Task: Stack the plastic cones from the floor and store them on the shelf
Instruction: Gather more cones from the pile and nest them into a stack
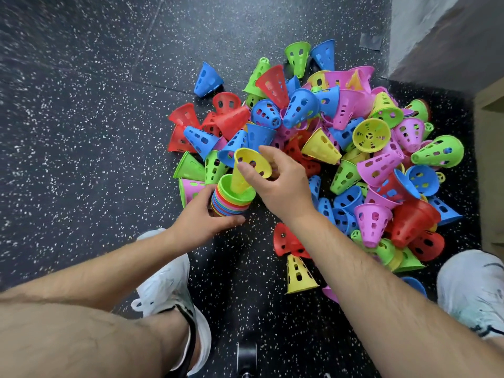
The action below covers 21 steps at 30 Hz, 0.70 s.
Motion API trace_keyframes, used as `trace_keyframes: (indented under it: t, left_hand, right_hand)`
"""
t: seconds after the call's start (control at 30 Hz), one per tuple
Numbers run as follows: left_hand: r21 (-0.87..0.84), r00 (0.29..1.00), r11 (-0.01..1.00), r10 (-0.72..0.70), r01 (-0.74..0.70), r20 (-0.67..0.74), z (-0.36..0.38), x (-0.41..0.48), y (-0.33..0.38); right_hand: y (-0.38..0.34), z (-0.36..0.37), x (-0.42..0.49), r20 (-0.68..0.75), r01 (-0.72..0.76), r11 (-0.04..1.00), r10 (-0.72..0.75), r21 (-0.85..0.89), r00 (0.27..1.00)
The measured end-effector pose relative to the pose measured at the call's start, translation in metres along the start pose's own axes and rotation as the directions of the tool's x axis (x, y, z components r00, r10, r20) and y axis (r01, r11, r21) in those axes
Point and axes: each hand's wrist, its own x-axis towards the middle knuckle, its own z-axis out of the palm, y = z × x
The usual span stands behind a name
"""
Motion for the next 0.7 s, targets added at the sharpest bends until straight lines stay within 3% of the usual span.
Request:
trace_keyframes:
  t: [0.1, 0.27, 0.37, 0.47, 0.57, 0.7]
  left_hand:
    - [-0.033, 1.000, 0.999, 0.001, -0.001, -0.013, -0.008, -0.006, -0.005]
    - [-0.055, 0.997, 0.998, -0.016, 0.012, -0.071, -0.016, -0.021, -0.015]
    - [-0.044, 0.993, 0.998, -0.043, 0.038, -0.113, -0.018, -0.033, -0.028]
    - [-0.040, 0.988, 0.998, -0.054, 0.049, -0.144, -0.018, -0.042, -0.040]
    - [-0.024, 0.987, 0.998, -0.053, 0.050, -0.152, -0.018, -0.048, -0.049]
    - [-0.049, 0.987, 0.997, -0.064, 0.057, -0.144, -0.021, -0.052, -0.058]
  right_hand:
    - [0.003, 0.015, -0.005, 0.151, -0.020, 0.995, 0.035, -0.100, 0.988]
    - [0.004, 0.044, -0.018, 0.350, 0.182, 0.940, -0.074, -0.288, 0.934]
    - [0.003, 0.052, -0.016, 0.445, 0.273, 0.910, -0.114, -0.313, 0.888]
    - [-0.003, 0.059, -0.007, 0.436, 0.410, 0.874, -0.272, -0.262, 0.858]
    - [-0.001, 0.077, 0.018, 0.490, 0.559, 0.778, -0.382, -0.286, 0.783]
    - [-0.012, 0.100, 0.052, 0.716, 0.766, 0.526, -0.364, -0.370, 0.595]
